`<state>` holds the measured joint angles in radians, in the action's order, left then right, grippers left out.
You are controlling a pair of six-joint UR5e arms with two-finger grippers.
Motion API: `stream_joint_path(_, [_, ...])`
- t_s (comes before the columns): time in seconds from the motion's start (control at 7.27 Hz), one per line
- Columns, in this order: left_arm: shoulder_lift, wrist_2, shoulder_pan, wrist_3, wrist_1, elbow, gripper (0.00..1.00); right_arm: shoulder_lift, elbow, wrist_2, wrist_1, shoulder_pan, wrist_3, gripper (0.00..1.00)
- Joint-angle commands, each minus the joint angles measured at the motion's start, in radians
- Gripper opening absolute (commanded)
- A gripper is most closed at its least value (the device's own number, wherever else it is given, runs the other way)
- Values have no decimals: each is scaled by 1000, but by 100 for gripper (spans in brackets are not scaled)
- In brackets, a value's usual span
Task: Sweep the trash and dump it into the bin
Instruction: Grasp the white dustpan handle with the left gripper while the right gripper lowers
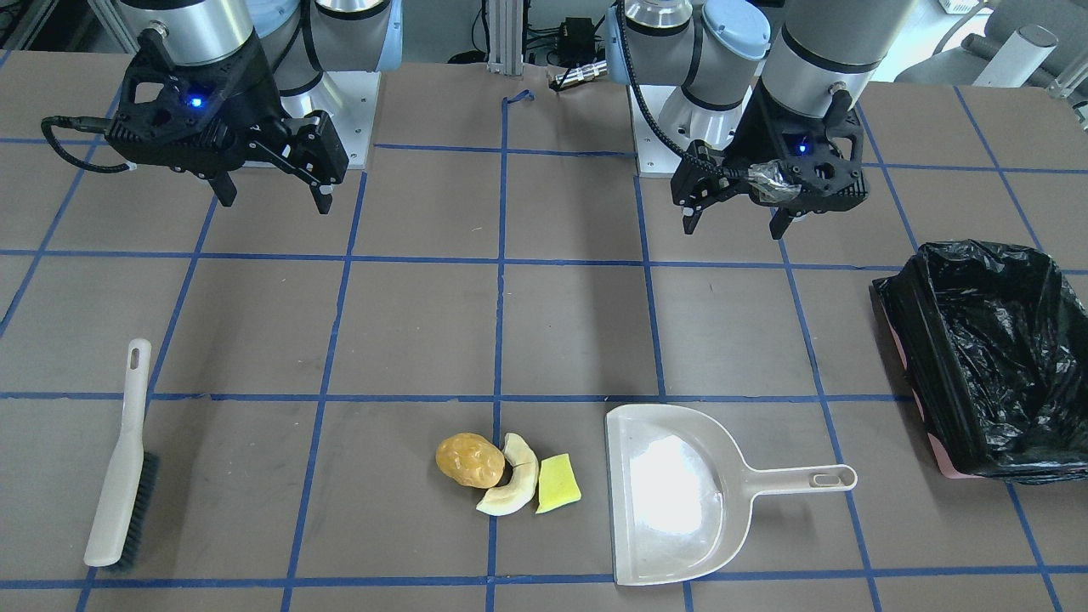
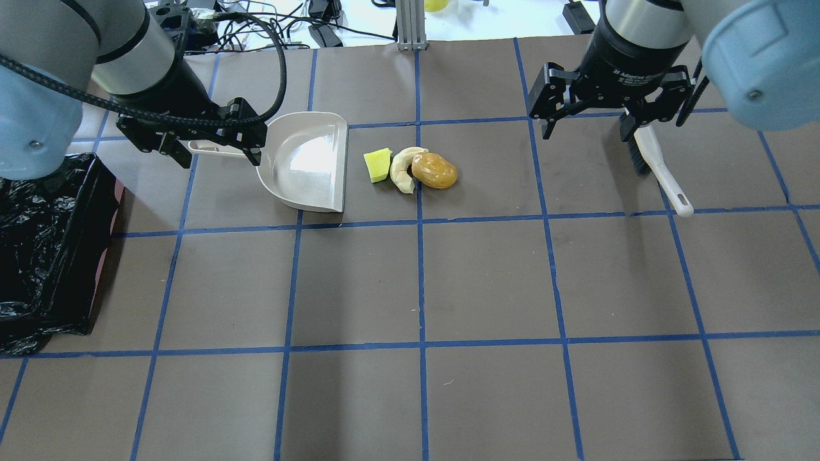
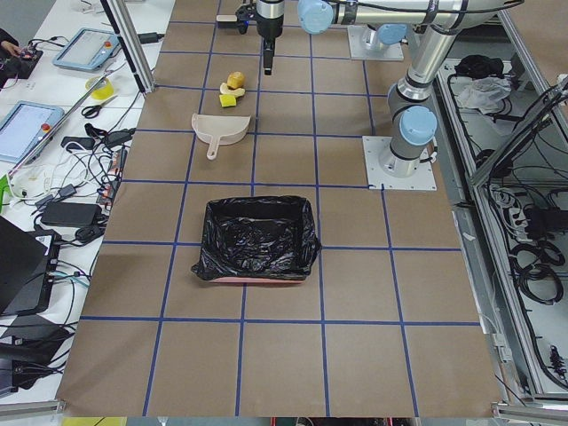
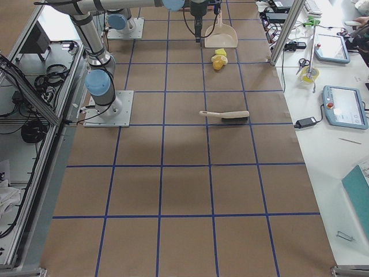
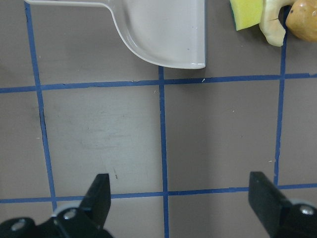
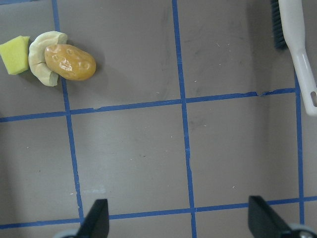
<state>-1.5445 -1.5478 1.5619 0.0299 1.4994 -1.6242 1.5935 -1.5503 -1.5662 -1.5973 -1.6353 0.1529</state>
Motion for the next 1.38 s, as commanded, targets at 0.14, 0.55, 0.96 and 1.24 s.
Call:
stream_joint_path(0.14, [-2,-2,-9,1,4,1,100,-4,1,5,-19,-3,-7,100])
stream_joint_path(0.55, [-23,-38,-11,15,-4,15,100,-20,-4,-5,-67,23,-13,100])
stream_joint_path(0.96, [-121,-45,-14,225,-121,12,100,-14,-69,-26,-70,222,-294,100])
stream_joint_path(1.24, [-211,-46,-16,371,-241,13,100,-23,-132,-23,-102,328,-396,100])
